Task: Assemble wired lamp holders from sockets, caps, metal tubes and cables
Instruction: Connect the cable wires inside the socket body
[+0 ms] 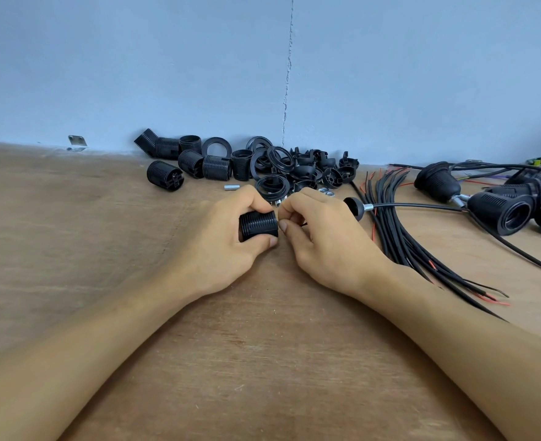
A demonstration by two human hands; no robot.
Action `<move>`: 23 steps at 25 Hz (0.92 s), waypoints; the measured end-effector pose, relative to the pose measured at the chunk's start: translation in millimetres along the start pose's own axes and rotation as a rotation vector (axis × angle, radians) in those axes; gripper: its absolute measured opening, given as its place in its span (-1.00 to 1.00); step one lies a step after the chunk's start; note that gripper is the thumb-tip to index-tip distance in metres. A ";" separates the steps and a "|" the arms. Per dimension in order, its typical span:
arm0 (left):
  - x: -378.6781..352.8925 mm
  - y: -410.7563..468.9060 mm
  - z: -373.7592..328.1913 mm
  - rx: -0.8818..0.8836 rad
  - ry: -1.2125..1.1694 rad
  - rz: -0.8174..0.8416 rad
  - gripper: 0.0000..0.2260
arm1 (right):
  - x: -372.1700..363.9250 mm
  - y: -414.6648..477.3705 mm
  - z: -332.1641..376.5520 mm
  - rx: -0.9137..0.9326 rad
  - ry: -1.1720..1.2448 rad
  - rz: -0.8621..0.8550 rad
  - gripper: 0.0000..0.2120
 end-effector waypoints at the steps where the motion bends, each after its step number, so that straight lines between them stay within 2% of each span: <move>1: -0.1 -0.1 -0.1 -0.002 -0.005 0.002 -0.70 | -0.4 0.3 0.0 -0.004 0.001 0.003 -0.96; 17: 0.1 -0.5 -0.1 -0.056 0.014 0.035 -0.70 | 0.9 -0.9 1.0 -0.012 0.015 0.068 -0.96; 23: -0.4 0.3 -1.8 -0.084 0.022 0.029 -0.71 | 2.1 -0.5 -2.9 -0.066 0.087 0.072 -0.95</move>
Point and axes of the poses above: each hand's wrist, its own y-axis towards the middle knuckle, its own x-axis out of the back of the hand, z = x × y, the point moved 2 cm from there along y, towards the middle knuckle, and after that the axes turned 5 degrees about z, right-handed, at the moved point
